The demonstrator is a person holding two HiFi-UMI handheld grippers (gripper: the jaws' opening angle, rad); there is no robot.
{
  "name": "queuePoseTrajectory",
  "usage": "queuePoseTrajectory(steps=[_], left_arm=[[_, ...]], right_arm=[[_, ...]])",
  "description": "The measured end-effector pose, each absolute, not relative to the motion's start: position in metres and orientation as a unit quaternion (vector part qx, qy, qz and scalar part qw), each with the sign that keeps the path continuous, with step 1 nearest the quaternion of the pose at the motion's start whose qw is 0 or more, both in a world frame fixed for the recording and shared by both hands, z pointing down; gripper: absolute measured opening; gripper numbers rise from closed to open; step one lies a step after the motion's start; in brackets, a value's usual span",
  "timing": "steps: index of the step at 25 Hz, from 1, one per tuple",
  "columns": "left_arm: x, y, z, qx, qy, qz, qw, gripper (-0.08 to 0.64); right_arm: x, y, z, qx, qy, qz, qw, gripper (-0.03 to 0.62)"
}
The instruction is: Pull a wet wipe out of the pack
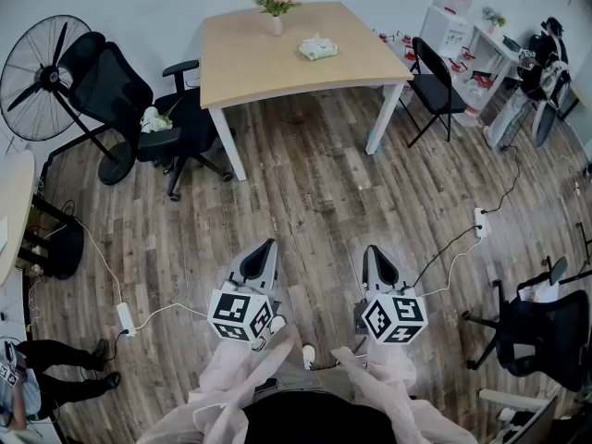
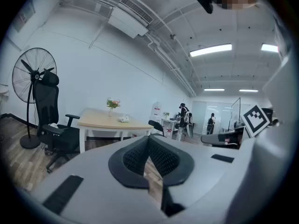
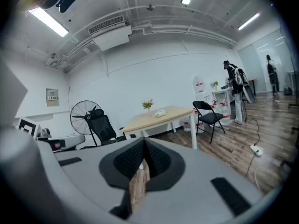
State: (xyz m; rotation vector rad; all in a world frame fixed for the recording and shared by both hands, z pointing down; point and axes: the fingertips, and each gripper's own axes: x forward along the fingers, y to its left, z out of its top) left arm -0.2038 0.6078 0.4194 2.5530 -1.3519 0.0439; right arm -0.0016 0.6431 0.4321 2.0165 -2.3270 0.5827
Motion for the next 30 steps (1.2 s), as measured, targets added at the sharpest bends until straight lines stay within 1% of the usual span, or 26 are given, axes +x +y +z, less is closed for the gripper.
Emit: queuePoseTrajectory(steps=[5, 10, 17, 24, 30], left_arm=[[-0.195, 0.635, 0.415, 0.876, -0.467, 0.016, 0.116, 0.009], [-0.203, 0.655, 0.410, 0.874, -0.474, 0.019, 0.106, 0.009], [-0.209, 0.673, 0.404, 0.870, -0.481, 0.006, 0.111, 0.009], [-0.197, 0.647, 0.406, 0.872, -0.478, 0.002, 0.105, 0.009], [-0.184, 0.601, 0.407, 0.877, -0.470, 0.015, 0.099, 0.009]], right_arm=[[0.006, 0.666, 0.428, 0.650, -0.739, 0.176, -0.017, 0.009], [-0.002, 0.681, 0.423, 0.648, -0.741, 0.172, -0.018, 0.009], [-0.009, 0.696, 0.421, 0.646, -0.742, 0.177, -0.022, 0.009], [0.002, 0.679, 0.420, 0.648, -0.742, 0.173, -0.023, 0.009], [0.004, 0.637, 0.422, 0.641, -0.746, 0.177, -0.015, 0.009]])
